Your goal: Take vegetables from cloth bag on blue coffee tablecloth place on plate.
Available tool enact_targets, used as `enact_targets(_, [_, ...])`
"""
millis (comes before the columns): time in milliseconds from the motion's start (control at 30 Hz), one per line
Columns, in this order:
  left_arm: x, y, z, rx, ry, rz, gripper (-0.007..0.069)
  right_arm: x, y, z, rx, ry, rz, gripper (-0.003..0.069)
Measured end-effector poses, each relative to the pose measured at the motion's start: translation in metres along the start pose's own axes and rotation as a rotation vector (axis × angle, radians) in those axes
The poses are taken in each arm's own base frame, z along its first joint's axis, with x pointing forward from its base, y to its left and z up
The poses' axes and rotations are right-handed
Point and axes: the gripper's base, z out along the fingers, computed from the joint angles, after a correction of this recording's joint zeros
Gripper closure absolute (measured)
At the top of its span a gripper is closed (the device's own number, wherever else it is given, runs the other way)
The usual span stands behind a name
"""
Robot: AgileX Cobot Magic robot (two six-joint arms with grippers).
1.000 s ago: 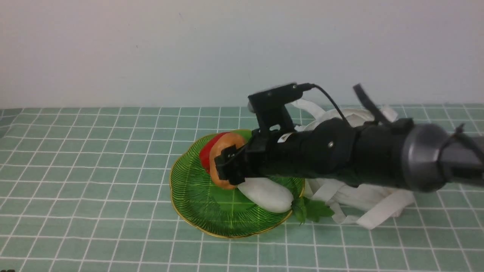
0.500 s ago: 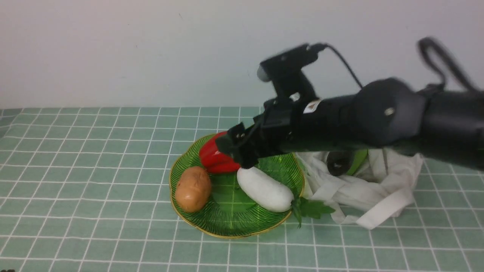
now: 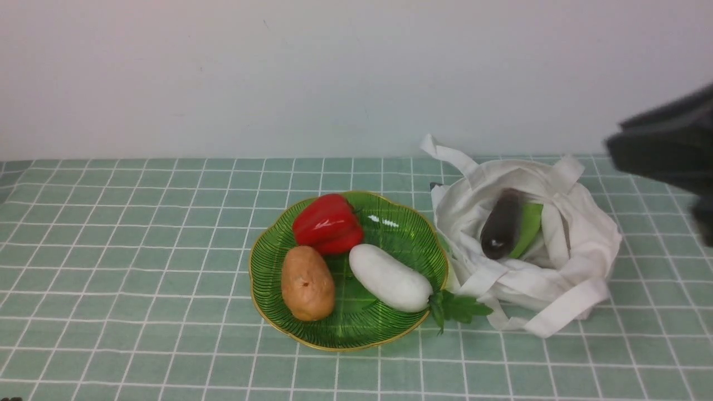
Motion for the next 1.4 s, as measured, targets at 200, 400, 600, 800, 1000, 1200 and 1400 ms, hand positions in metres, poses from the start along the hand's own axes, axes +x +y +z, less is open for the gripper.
enact_targets(200, [0.000, 0.000, 0.000, 0.000, 0.000, 0.000, 0.0633, 0.033, 0.003, -0.048, 0.111, 0.046, 0.068, 0.0671])
enact_targets(400, [0.000, 0.000, 0.000, 0.000, 0.000, 0.000, 0.0633, 0.077, 0.017, -0.050, 0.128, -0.007, 0.110, 0.0673])
enact_targets(600, [0.000, 0.000, 0.000, 0.000, 0.000, 0.000, 0.0633, 0.115, 0.030, -0.013, 0.102, -0.181, 0.178, 0.0673])
enact_targets(800, [0.000, 0.000, 0.000, 0.000, 0.000, 0.000, 0.0633, 0.129, 0.032, 0.016, 0.104, -0.341, 0.259, 0.0673])
enact_targets(1000, [0.000, 0.000, 0.000, 0.000, 0.000, 0.000, 0.0633, 0.136, 0.033, 0.023, 0.105, -0.337, 0.268, 0.0673])
enact_targets(1200, [0.000, 0.000, 0.000, 0.000, 0.000, 0.000, 0.0633, 0.139, 0.035, 0.024, 0.094, -0.304, 0.269, 0.0673])
enact_targets(1400, [0.000, 0.000, 0.000, 0.000, 0.000, 0.000, 0.0633, 0.140, 0.035, 0.025, 0.088, -0.286, 0.269, 0.0673])
